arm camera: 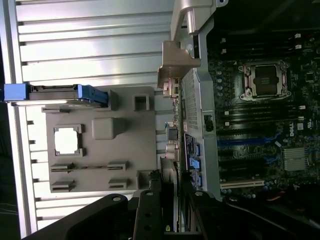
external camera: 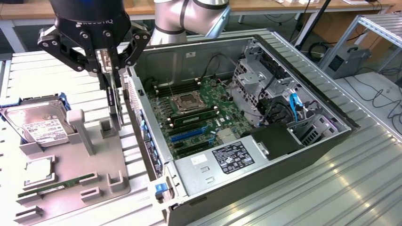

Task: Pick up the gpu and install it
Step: 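Pick up the gpu and move the gpu toward the slot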

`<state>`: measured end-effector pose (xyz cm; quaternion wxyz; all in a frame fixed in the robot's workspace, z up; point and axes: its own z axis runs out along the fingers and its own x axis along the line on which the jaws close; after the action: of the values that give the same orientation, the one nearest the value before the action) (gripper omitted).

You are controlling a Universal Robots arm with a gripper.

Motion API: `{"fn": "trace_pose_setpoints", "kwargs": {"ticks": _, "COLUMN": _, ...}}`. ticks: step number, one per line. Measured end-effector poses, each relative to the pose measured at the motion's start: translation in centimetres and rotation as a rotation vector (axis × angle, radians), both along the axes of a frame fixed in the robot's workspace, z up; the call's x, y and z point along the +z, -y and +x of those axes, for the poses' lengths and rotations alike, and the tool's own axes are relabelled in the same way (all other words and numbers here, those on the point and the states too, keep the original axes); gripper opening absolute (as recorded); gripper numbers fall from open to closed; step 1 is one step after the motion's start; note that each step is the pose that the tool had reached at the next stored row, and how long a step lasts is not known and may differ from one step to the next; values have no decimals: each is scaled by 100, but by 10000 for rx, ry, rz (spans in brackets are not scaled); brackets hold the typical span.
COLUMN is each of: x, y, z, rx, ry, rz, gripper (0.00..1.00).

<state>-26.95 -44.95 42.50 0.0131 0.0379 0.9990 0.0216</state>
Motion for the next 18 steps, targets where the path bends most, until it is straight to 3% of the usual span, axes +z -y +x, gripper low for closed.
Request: {"fn": "trace_pose_setpoints", "kwargs": {"ticks": 18, "x": 0, "y": 0, "z": 111, "rx": 0, "ry": 0, "rz": 0, "gripper": 26}}
